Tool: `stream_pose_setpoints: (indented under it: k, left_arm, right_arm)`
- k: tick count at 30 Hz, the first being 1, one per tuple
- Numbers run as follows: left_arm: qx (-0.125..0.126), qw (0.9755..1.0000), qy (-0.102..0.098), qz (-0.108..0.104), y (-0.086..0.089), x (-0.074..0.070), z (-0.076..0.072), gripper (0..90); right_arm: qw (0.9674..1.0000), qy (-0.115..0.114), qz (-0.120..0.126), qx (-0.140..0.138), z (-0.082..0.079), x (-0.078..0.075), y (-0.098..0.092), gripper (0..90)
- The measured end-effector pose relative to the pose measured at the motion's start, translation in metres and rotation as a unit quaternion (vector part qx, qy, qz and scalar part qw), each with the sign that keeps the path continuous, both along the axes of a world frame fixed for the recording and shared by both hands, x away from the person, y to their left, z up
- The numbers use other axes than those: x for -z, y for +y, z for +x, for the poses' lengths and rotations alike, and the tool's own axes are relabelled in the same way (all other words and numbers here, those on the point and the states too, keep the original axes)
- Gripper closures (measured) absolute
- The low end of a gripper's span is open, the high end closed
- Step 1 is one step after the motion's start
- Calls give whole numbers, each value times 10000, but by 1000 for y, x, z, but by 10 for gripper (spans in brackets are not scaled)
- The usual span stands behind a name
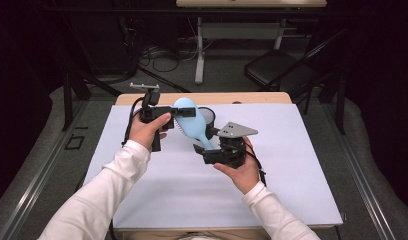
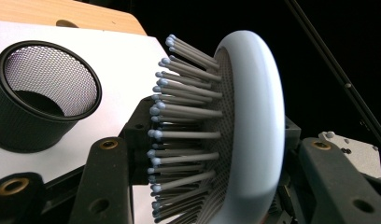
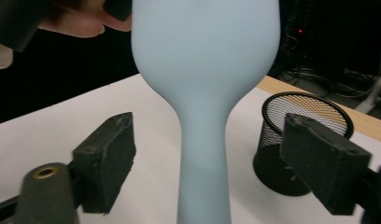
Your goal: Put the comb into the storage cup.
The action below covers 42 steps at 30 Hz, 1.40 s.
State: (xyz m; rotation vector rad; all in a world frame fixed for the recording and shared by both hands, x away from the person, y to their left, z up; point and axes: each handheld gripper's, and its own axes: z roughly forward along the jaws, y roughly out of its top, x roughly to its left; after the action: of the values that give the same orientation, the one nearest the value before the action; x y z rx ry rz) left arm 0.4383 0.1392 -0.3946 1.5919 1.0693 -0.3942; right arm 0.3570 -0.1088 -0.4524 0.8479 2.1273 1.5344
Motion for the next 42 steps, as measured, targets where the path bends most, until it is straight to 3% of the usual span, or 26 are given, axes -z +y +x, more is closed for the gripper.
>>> stream_pose_setpoints:
  k: [3, 6, 11, 23, 42]
  left_arm:
    - [0, 10000, 3, 2, 0, 0, 0, 493]
    - [11, 10000, -15, 8, 0, 0, 0, 493]
    - [17, 10000, 12, 18, -1, 0, 0, 493]
    - [0, 10000, 12, -7, 0, 0, 0, 493]
    - [2, 10000, 3, -11, 1, -1, 0, 493]
  right_arm:
    - [10000, -2, -43, 66, 0, 0, -1, 129]
    - [9999, 12, -68, 99, 0, 0, 0, 39]
    - [9999, -6, -154, 72, -1, 0, 2, 0]
    - [9993, 51, -249, 278, -1, -2, 5, 0]
    - [9992, -20, -312, 262, -2, -3, 8, 0]
